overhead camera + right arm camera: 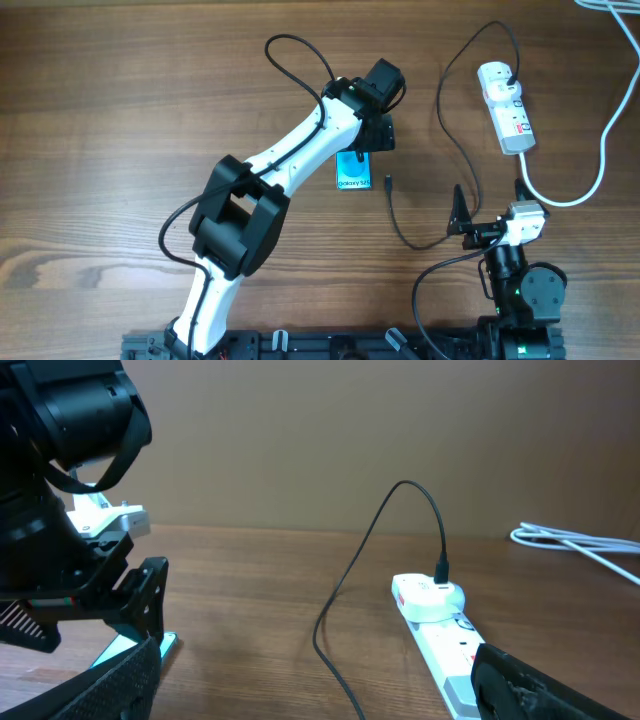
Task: Plug charger to phone and switch on socket
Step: 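Swing the left arm up and over to the phone, gripper open, then lower the left gripper onto the phone and close on its sides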
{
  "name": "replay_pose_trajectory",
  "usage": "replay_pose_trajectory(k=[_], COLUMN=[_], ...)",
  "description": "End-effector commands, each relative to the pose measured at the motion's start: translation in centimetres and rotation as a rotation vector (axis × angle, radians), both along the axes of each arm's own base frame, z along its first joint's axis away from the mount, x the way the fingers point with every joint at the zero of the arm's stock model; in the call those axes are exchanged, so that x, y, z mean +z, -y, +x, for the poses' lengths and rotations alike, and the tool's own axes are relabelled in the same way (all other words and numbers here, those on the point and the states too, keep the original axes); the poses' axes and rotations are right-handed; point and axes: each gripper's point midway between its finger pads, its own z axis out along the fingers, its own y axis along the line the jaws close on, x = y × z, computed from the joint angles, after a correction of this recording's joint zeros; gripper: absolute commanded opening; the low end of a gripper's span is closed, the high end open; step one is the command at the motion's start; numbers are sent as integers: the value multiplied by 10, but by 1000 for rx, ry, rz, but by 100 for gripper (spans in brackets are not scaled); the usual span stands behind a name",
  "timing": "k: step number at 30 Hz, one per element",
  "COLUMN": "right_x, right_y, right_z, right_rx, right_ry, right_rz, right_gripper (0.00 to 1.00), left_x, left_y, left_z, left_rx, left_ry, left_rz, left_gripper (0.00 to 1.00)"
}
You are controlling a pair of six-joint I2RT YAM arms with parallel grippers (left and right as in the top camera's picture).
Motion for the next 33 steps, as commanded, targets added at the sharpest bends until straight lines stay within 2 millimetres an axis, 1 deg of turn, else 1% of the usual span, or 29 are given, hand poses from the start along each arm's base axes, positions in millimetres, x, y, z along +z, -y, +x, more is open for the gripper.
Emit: replay_pose_trajectory(k=[1, 2, 4, 11, 17, 23, 29, 33], right_x=[1, 1, 1, 1, 1, 1, 1, 1], right_y=[0, 0, 0, 0, 0, 0, 0, 0], right_z=[0, 0, 0, 0, 0, 0, 0, 0], right_rx=[-3, -3, -3, -3, -3, -3, -3, -3], right_ry=[4, 4, 4, 4, 4, 4, 4, 4], right_rz=[-11, -11, -11, -11, -12, -11, -11, -12], right_gripper=[100, 100, 100, 100, 100, 100, 100, 100], left_x=[-16, -22, -29, -30, -29, -39, -41, -50], left_y=[-6, -6, -4, 8, -1, -7, -6, -8], left_z=[4, 3, -1, -6, -4, -10, -9, -11], left_rx=[29, 38, 39, 12, 21, 20, 20, 21], left_ry=[3, -9, -24, -13, 9, -11, -12, -28], left_rz=[56, 63, 63, 58, 107, 128, 124, 138], left_gripper=[100, 100, 100, 100, 100, 100, 100, 100])
